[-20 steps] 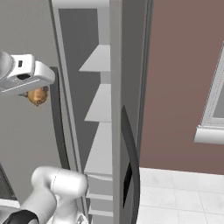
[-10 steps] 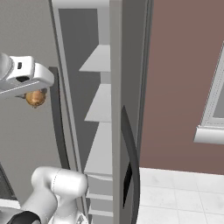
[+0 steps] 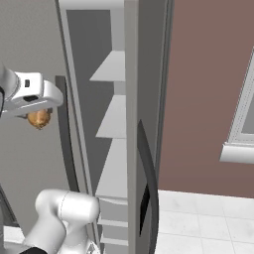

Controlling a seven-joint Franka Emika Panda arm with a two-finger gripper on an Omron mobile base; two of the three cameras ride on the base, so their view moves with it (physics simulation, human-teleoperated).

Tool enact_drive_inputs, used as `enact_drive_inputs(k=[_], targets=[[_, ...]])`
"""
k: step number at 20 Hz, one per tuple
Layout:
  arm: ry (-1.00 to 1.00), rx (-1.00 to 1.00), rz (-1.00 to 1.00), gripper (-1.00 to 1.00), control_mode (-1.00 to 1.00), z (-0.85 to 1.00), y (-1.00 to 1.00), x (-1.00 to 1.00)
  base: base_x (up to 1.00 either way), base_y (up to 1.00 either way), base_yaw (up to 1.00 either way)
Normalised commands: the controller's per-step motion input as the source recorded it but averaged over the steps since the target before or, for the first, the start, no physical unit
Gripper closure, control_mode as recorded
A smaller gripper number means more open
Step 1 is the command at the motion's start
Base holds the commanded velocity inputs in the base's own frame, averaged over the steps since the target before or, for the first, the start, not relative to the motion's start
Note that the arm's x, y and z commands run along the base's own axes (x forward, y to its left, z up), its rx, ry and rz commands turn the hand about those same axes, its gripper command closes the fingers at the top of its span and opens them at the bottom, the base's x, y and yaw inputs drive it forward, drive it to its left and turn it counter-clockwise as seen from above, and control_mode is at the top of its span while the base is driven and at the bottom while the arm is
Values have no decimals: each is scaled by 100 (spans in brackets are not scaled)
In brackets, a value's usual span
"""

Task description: Take the lime and onion out of the freezer and place them in the tupperware container on the counter. Then put the tupperware containing the vegetables back in the freezer.

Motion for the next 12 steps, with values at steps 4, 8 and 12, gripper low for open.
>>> enact_drive_inputs(k=[4,8,12], targets=[[0,11,4,100,-100,-6,-5,-13,0,0,0],[0,6,0,100,-100,0,-9,0,0,0,0],[0,0,0,100,-100,0,0,0,0,0,0]])
